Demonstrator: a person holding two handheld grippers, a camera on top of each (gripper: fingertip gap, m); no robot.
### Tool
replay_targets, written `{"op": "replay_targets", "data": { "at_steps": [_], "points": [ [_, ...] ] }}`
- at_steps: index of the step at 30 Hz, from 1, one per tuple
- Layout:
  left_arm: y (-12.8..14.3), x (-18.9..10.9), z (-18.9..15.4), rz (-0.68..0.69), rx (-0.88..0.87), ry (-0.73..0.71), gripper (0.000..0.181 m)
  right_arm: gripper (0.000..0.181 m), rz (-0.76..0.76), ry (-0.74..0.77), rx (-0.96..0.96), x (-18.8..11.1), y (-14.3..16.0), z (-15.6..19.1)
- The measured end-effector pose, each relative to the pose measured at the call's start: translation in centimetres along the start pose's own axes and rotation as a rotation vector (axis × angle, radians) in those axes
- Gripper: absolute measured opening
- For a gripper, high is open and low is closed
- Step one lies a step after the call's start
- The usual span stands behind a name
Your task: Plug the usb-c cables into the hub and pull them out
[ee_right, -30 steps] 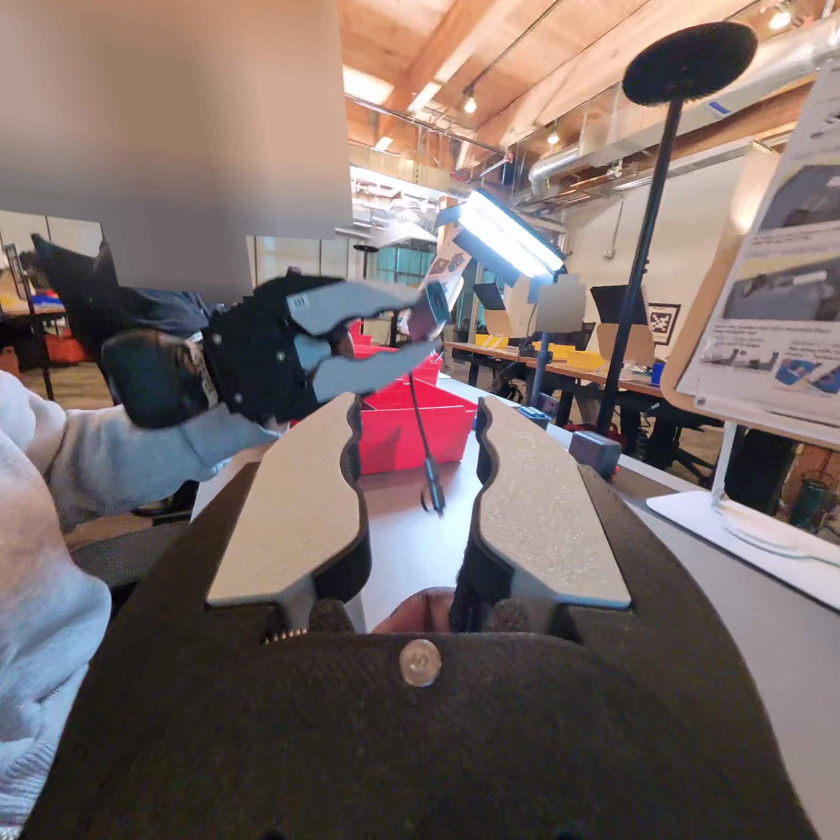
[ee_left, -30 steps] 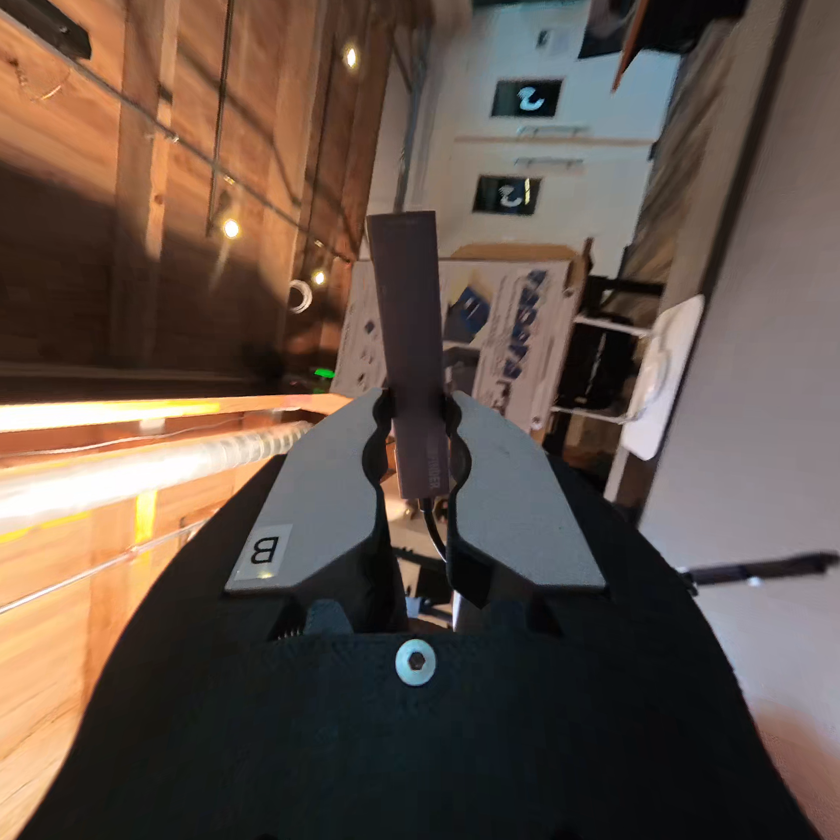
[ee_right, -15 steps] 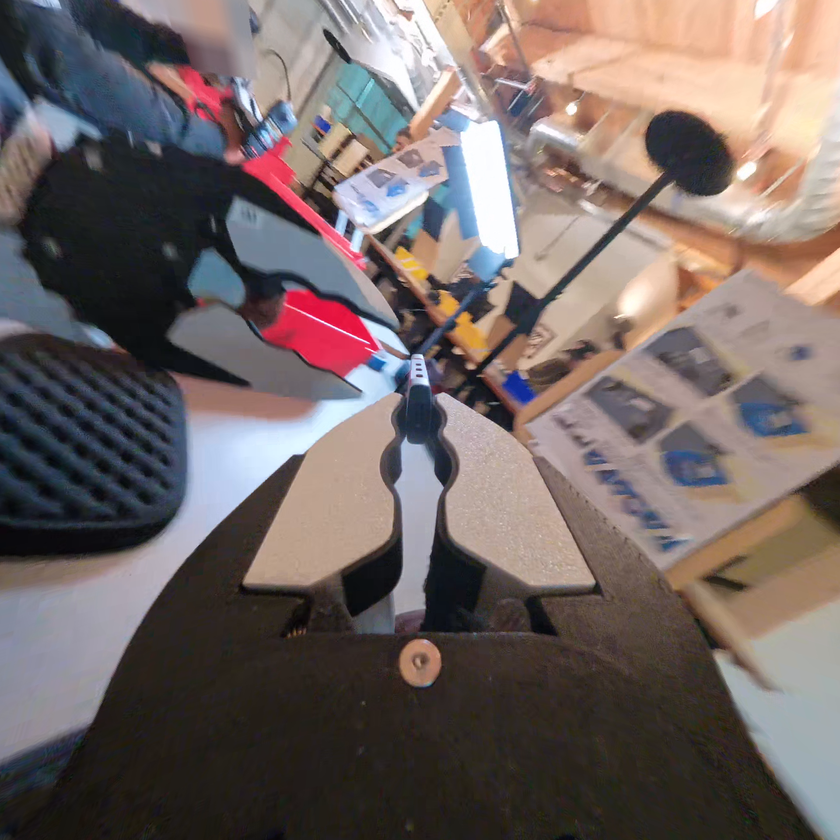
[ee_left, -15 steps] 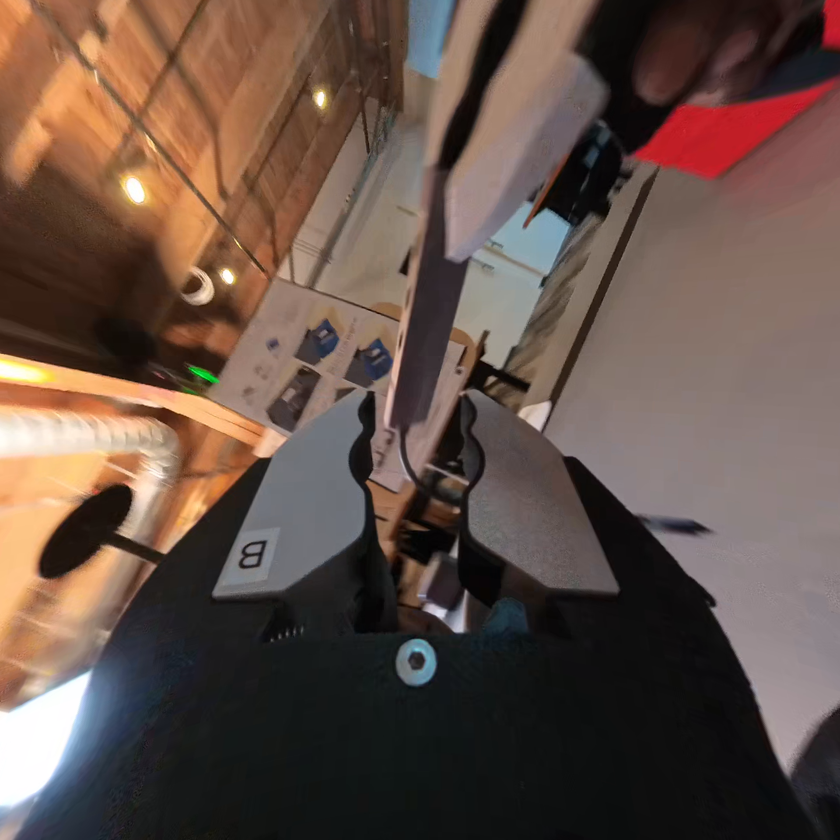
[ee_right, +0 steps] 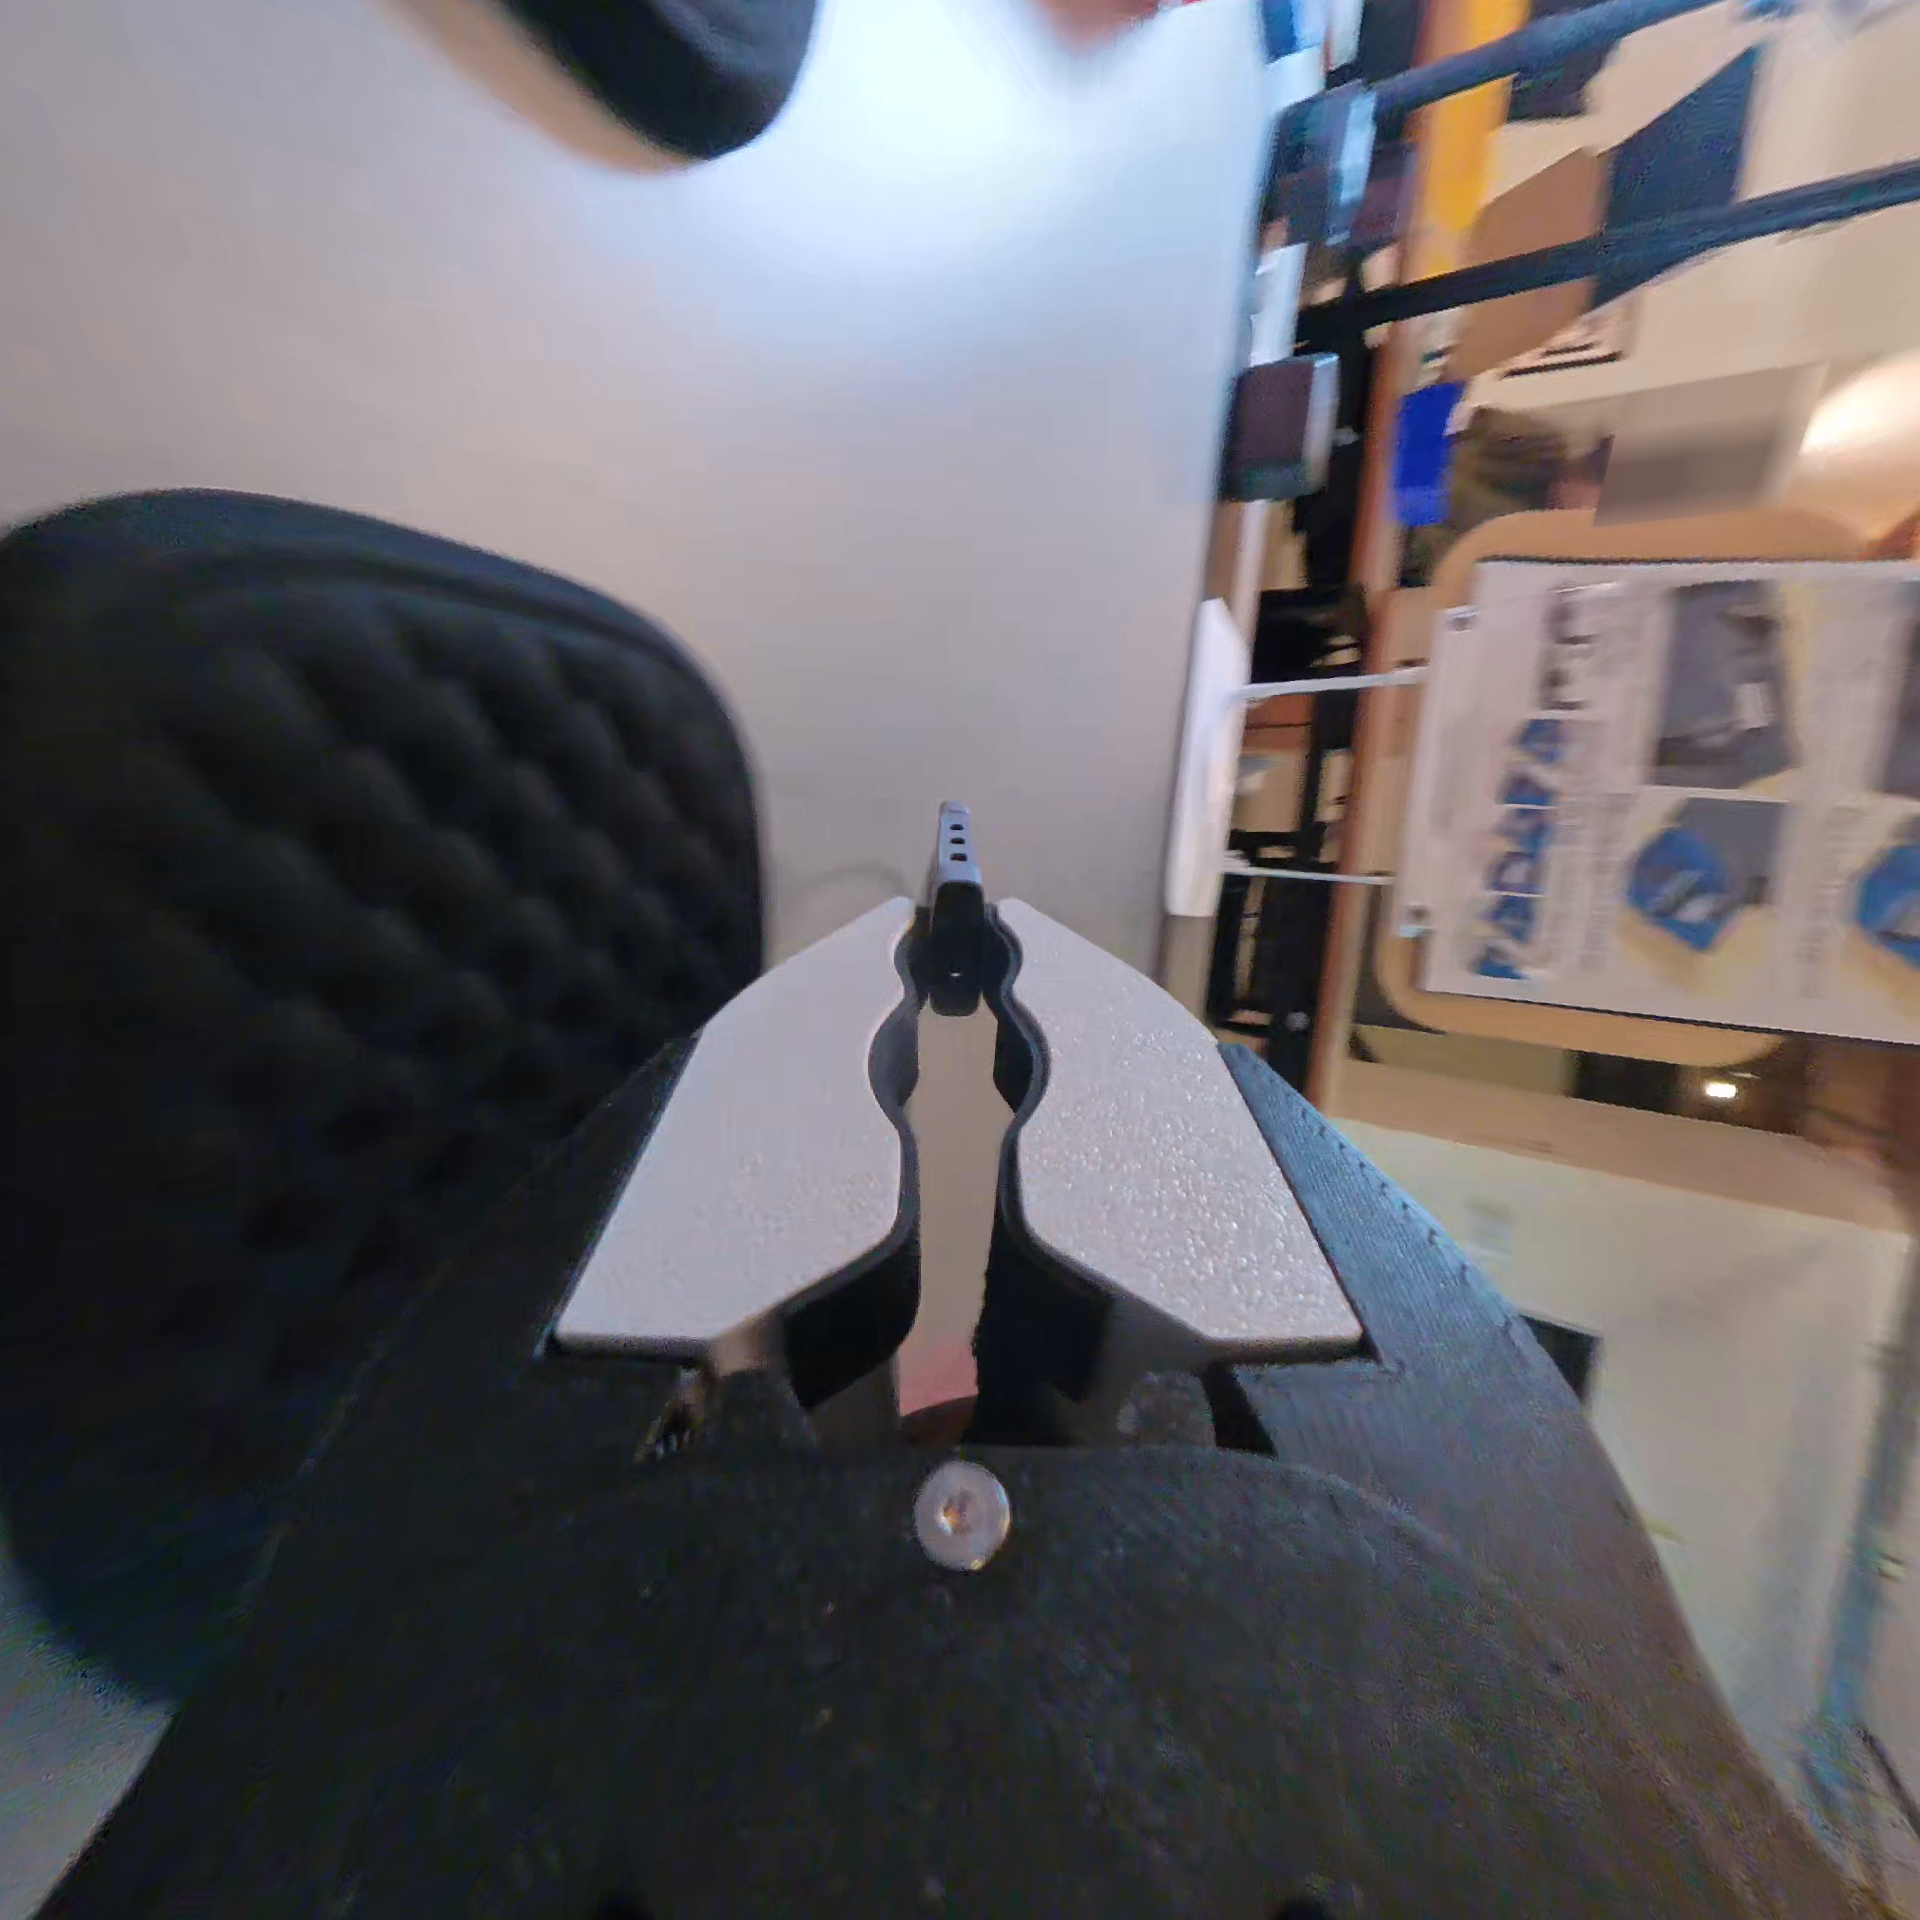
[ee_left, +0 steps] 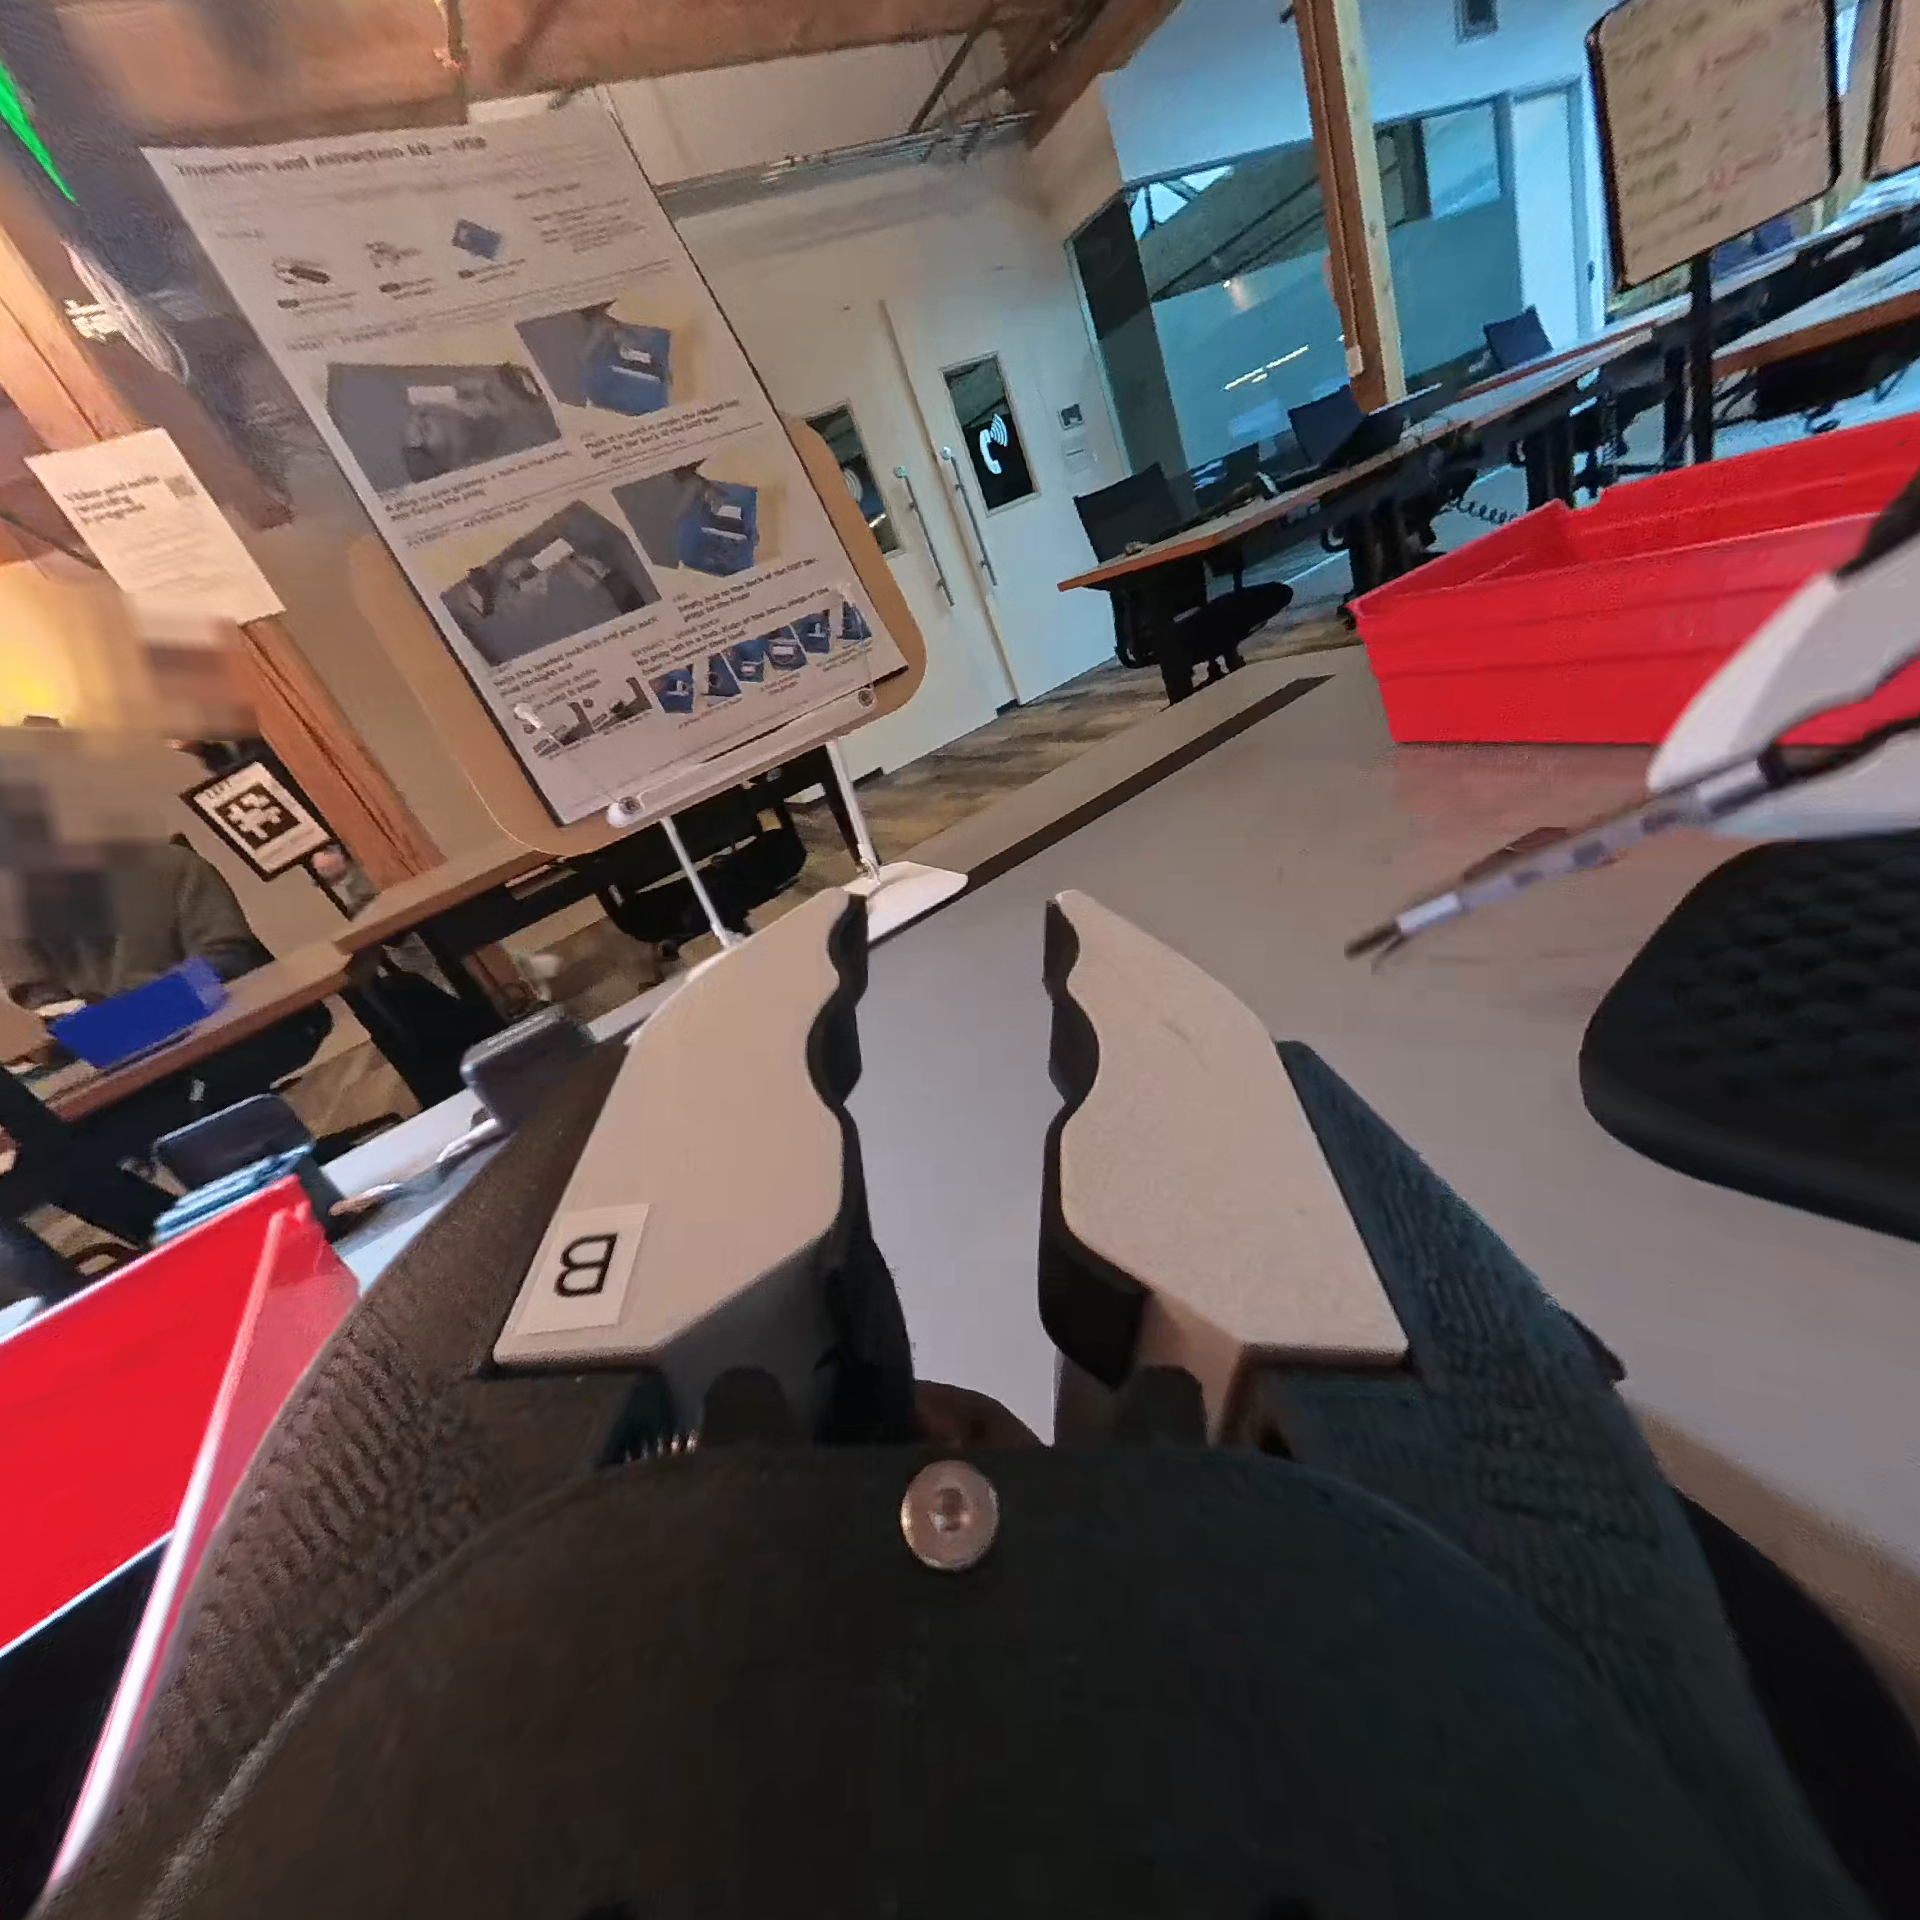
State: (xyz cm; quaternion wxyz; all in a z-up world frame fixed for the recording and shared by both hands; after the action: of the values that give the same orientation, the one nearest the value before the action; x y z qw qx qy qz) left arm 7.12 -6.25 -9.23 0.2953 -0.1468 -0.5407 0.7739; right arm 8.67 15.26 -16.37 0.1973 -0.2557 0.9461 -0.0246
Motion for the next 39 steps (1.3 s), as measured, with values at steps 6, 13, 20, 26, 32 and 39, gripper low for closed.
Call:
{"op": "replay_targets", "data": {
  "at_steps": [6, 13, 20, 26, 32, 39],
  "points": [
    [-0.9, 0.0, 0.2, -0.037, -0.170, 0.075, 0.035, 0.022, 0.003, -0.303, 0.245, 0.2, -0.7, 5.1],
    [-1.6, -2.3, 2.6, 0.015, -0.243, 0.124, 0.042, 0.053, -0.196, -0.528, 0.644, -1.4, -1.3, 2.9],
    [3.3, -11.0, 11.7, 0.424, -0.376, -0.155, 0.042, 0.064, -0.982, -0.112, 1.339, -2.4, -0.9, -7.1],
    [8.1, -13.9, 15.1, 0.699, -0.302, -0.252, 0.046, 0.074, -1.016, -0.041, 1.556, -0.5, 1.7, -6.9],
    [14.5, -13.2, 18.7, 1.016, -0.199, -0.109, 0.047, 0.069, -0.998, -0.022, 1.510, -0.4, 1.1, -6.3],
    [17.9, -12.4, 20.3, 1.136, -0.009, -0.106, 0.042, 0.061, -1.002, 0.002, 1.576, -0.3, 2.0, -6.6]
  ]
}}
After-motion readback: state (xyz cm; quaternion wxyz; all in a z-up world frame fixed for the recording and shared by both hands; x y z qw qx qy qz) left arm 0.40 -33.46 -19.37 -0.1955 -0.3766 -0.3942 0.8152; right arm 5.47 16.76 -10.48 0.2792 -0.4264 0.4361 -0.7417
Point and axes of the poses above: each gripper's, where its closed fingertips meet, x out along the fingers, y out of its underside, z = x × y across the jaws, the point moved 2 cm from there along -x, back along the fingers, and after that the axes turned 6 degrees about y, right-handed, at the moved point
